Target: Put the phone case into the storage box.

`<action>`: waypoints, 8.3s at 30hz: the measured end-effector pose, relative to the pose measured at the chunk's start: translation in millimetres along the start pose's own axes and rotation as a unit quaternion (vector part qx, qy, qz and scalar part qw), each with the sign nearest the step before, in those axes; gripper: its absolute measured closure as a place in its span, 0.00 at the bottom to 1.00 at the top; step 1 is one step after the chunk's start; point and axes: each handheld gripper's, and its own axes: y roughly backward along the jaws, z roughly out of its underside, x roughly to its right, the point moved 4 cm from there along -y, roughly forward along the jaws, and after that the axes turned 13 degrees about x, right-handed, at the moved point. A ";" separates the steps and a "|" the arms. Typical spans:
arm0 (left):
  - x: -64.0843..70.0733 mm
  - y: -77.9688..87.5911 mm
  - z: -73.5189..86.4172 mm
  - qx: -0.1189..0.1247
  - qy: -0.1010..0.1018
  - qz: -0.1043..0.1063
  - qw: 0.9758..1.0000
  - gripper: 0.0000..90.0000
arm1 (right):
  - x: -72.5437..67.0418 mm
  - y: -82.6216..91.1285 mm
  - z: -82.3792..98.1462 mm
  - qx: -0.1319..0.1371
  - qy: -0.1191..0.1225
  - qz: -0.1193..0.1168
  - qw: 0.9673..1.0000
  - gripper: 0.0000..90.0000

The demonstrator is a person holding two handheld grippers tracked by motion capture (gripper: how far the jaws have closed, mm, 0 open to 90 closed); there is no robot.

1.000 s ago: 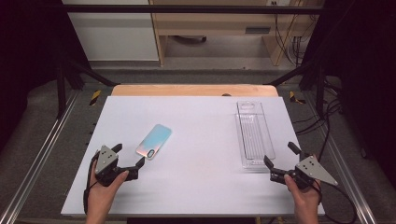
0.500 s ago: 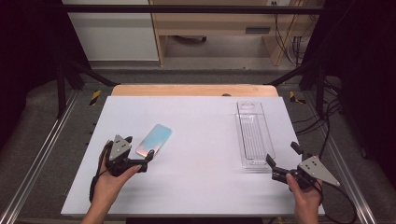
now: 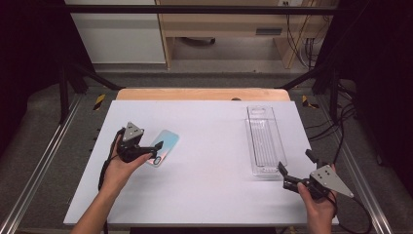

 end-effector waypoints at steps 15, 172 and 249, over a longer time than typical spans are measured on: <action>-25.2 -16.9 7.7 -0.014 0.017 -0.037 0.999 0.83 | -6.7 -2.4 1.7 -0.009 0.011 -0.020 1.000 0.02; 108.7 5.3 54.2 -0.119 -0.040 0.117 0.985 0.19 | -5.1 1.8 6.5 -0.027 0.004 -0.024 0.999 0.03; 107.5 29.7 -80.9 -0.127 -0.101 0.157 0.974 0.19 | -217.2 -85.5 -49.6 -0.005 0.482 -0.200 0.853 0.26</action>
